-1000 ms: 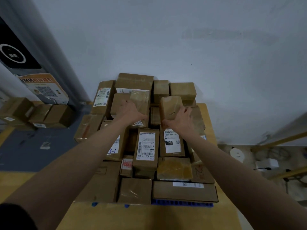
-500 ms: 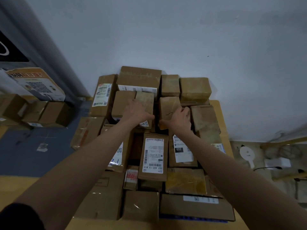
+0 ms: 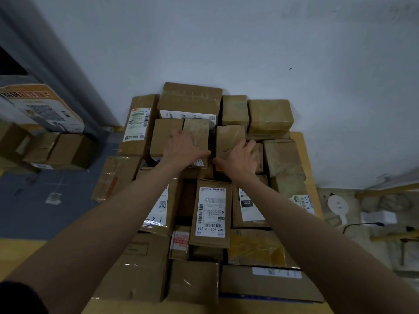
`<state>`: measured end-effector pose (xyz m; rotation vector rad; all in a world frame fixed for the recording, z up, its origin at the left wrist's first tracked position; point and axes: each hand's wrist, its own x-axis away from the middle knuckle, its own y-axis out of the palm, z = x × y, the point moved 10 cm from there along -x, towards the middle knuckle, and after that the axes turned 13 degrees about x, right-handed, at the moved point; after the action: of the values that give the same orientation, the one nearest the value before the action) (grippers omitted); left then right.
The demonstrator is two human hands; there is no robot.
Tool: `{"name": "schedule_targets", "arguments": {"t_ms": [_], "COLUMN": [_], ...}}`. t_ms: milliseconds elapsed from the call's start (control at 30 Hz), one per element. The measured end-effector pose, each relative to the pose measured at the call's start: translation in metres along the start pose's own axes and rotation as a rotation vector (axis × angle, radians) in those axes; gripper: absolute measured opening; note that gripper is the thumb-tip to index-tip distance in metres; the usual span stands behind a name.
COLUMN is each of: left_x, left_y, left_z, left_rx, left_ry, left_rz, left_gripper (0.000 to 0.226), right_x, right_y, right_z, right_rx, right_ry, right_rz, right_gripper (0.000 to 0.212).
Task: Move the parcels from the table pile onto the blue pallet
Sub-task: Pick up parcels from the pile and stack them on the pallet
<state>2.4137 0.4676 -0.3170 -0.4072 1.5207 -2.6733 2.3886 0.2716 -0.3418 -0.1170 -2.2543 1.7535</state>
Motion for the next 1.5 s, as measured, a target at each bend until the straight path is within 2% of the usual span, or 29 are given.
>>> {"name": "schedule_targets", "arguments": {"t_ms": [200,367,633,900,1167,1333,1500], "left_x": [-0.004,0.000,0.007,0.004,-0.002,-0.002,-0.001], "left_y": [0.003,-0.001,-0.001,-0.002,0.000,0.002,0.003], "left_z": [0.004,0.007,0.006,0.003,0.000,-0.006,-0.009], "left_rx": [-0.011,-0.076,-0.073,-0.087,-0.088,-0.027,-0.028], "left_ry": [-0.004,0.014,0.013,0.012,0.006,-0.014,-0.026], "left_rz": [-0.032,-0.049,-0.031,-0.011,0.013,0.012,0.023], "left_gripper": [0.105,0.099,0.104,0.107,0.107,0.112,0.116], "right_x": [-0.001,-0.002,0.006,0.002,0.007,0.004,0.008], "right_y": [0.003,0.003,0.001,0.001,0.010,0.011,0.018], "right_z": [0.006,0.010,0.026,0.003,0.001,0.004,0.005], "right_rx": [-0.027,-0.074,-0.090,-0.083,0.076,-0.041,-0.069], "right_ry": [-0.006,-0.002,0.005,-0.013,-0.065,-0.044,-0.026], "right_rz": [-0.011,-0.038,-0.012,0.013,0.024,-0.033,-0.078], "right_gripper": [0.103,0.104,0.098,0.099,0.102,0.092,0.093]}}
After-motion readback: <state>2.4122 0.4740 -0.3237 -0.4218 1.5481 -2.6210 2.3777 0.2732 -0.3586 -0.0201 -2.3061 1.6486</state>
